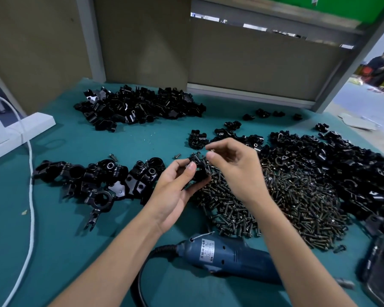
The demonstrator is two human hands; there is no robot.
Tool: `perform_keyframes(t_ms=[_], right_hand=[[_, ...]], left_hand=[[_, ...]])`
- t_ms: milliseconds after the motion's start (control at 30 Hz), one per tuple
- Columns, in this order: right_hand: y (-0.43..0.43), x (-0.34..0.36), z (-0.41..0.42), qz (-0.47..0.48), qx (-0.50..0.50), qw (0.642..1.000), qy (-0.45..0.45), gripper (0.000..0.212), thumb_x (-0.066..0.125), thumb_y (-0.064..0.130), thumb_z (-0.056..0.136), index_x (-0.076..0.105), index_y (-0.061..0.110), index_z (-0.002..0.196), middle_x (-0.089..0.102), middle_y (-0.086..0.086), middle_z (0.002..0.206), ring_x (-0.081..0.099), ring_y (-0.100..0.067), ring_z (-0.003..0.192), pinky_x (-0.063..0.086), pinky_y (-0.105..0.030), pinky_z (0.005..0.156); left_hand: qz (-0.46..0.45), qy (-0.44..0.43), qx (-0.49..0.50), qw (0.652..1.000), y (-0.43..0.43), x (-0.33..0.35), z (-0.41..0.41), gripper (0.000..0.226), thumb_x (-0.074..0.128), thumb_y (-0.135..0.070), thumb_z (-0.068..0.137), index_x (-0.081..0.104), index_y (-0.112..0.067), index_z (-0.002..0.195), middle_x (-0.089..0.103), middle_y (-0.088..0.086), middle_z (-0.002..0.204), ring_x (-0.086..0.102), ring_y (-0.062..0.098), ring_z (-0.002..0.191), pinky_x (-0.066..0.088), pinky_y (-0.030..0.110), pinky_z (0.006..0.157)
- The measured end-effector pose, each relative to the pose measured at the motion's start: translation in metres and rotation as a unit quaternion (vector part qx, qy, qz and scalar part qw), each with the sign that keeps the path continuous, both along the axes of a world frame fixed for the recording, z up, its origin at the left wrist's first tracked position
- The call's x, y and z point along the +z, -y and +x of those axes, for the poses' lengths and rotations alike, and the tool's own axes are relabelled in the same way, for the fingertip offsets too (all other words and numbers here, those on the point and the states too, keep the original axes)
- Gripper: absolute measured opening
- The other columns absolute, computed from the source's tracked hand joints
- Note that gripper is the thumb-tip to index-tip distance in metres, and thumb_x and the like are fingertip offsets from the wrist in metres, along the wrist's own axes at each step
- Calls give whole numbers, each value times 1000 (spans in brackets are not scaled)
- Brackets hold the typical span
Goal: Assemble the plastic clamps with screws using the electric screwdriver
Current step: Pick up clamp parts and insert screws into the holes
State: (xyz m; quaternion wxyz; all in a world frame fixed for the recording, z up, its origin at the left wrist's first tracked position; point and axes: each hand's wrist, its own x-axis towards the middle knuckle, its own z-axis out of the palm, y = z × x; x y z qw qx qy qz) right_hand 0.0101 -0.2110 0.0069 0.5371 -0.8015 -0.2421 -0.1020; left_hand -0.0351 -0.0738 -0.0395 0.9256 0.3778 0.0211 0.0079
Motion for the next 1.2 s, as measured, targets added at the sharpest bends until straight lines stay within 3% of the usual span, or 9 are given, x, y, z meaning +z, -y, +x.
perform_keyframes(t_ms=[333, 500, 600, 667, 767, 900, 967, 1033, 1200], right_hand=[[-18, -12, -10, 63, -24, 998, -15, 12, 74, 8, 83, 76, 17, 91, 73, 9, 84, 68, -4, 79, 54, -24, 74], [-15, -14, -16, 22, 3, 999, -33, 22, 65, 12, 92, 73, 19, 111, 64, 5, 123, 59, -9, 115, 51, -38, 94], [-4, -11, -15, -30, 31, 999, 9, 34, 58, 12, 96, 63, 22, 128, 56, 8, 134, 55, 3, 113, 50, -22, 93], [16, -6, -3, -87, -30, 995, 43, 42, 57, 6, 94, 57, 26, 132, 57, 13, 128, 57, 14, 90, 48, -8, 75], [65, 1, 26, -254, -200, 946, 30, 32, 58, 5, 93, 67, 21, 120, 70, 0, 109, 55, 1, 55, 44, -14, 50], [119, -7, 54, -466, -278, 836, -87, 31, 66, 16, 90, 68, 16, 121, 71, -13, 110, 66, -29, 90, 54, -34, 75], [128, -12, 59, -468, -256, 836, -130, 25, 70, 23, 89, 71, 20, 114, 70, -10, 113, 63, -30, 102, 55, -41, 85], [130, -13, 63, -444, -261, 849, -117, 13, 75, 25, 85, 75, 23, 98, 73, -5, 103, 65, -26, 94, 56, -41, 82], [134, -12, 70, -378, -219, 890, -132, 14, 76, 16, 83, 68, 27, 80, 68, 4, 85, 60, -17, 82, 47, -28, 73]], left_hand=[[96, 23, 41, 994, 2, -4, 0, 23, 56, -16, 92, 55, -3, 110, 70, 6, 105, 70, 11, 97, 56, 25, 84], [76, 19, 41, 996, 0, -3, 0, 25, 59, -23, 85, 56, -8, 106, 68, 4, 103, 68, 8, 96, 56, 24, 82], [8, 7, 34, 999, 0, 1, 0, 31, 59, -19, 85, 54, -2, 110, 67, 15, 114, 69, 17, 103, 57, 30, 89], [-42, 5, 19, 999, 0, 2, -1, 34, 59, -17, 85, 53, 0, 114, 67, 21, 117, 68, 26, 108, 57, 35, 91], [-57, -1, 3, 998, -2, 3, -2, 30, 59, -16, 86, 53, -1, 112, 68, 21, 115, 66, 33, 112, 58, 35, 89], [-57, -7, -4, 998, -1, 1, -2, 21, 60, -15, 85, 56, -2, 101, 67, 25, 118, 65, 35, 114, 58, 35, 87], [-54, -7, -8, 998, 0, 1, -1, 19, 60, -15, 85, 56, -3, 99, 66, 25, 120, 64, 36, 114, 58, 34, 86], [-51, -8, -7, 999, 0, 1, -1, 19, 60, -15, 85, 57, -3, 100, 65, 26, 121, 65, 35, 112, 58, 33, 85], [-51, -8, -9, 999, -1, 0, -1, 22, 60, -15, 86, 57, -2, 103, 65, 26, 121, 66, 33, 110, 58, 32, 84]])
